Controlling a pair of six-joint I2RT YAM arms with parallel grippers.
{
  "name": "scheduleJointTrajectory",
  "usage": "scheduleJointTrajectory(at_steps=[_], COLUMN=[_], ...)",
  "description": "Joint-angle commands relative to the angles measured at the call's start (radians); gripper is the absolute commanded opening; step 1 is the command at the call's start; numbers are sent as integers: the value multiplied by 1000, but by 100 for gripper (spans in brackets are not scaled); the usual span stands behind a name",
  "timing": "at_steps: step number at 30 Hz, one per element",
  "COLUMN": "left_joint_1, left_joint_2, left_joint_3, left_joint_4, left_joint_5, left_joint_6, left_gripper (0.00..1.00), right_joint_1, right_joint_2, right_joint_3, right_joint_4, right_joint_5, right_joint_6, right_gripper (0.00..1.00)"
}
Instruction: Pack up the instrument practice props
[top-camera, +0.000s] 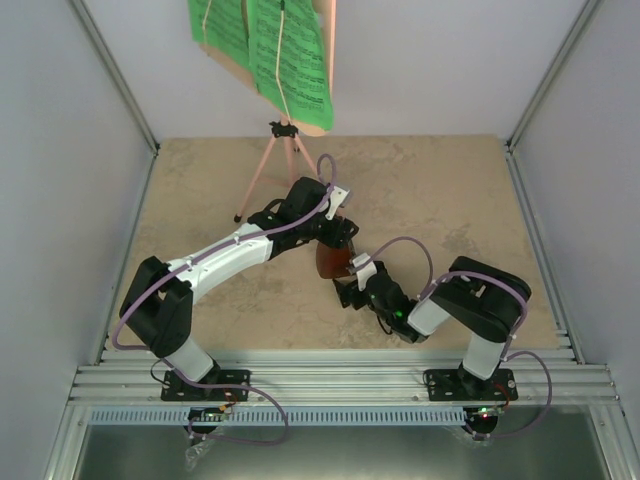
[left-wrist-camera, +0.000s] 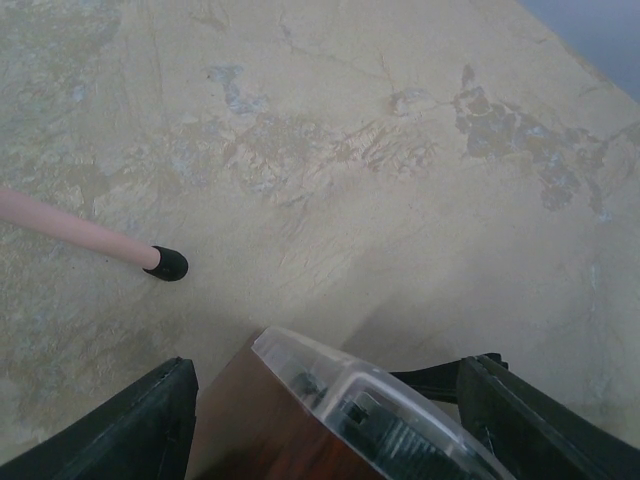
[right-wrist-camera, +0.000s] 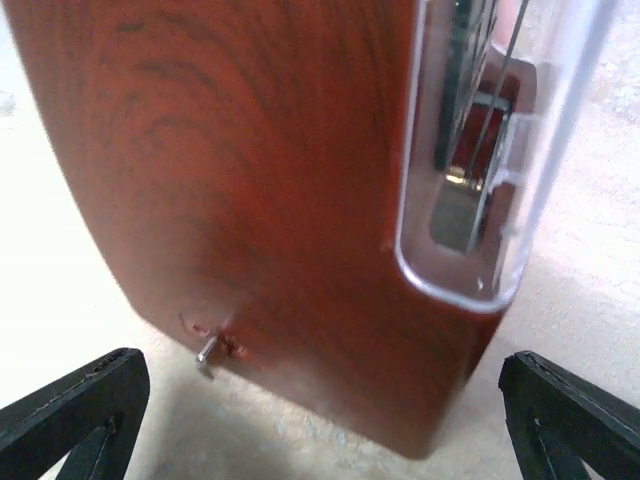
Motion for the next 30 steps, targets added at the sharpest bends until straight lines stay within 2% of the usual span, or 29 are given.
scheduleJointTrajectory(at_steps=[1,9,15,20,24,27,30], left_joint_1=[-7,-7,-7,-7,-7,-7,-7], left_joint_2=[25,27,32,34,34,27,13], left_joint_3=[8,9,9,10,10,9,7], left_joint_4=[-51,-50,-46,-45,-47,-47,-45], left_joint_5=[19,32,46,49,48,39,29], left_joint_6=[-11,-8,-11,-10,-9,-6,3], left_gripper=[71,70,70,70,70,70,74], right_joint_1=[6,7,6,6,7,7,7], right_joint_2=[45,77,73,69,45,-13,-114], right_joint_3=[40,62,58,46,33,14,-14], right_joint_4=[62,69,65,68,68,49,-13], right_joint_5=[69,93,109,108,107,91,68], right_joint_6=[-46,-59,-57,-51,-48,-47,-32], right_gripper=[98,95,73,63,70,87,94])
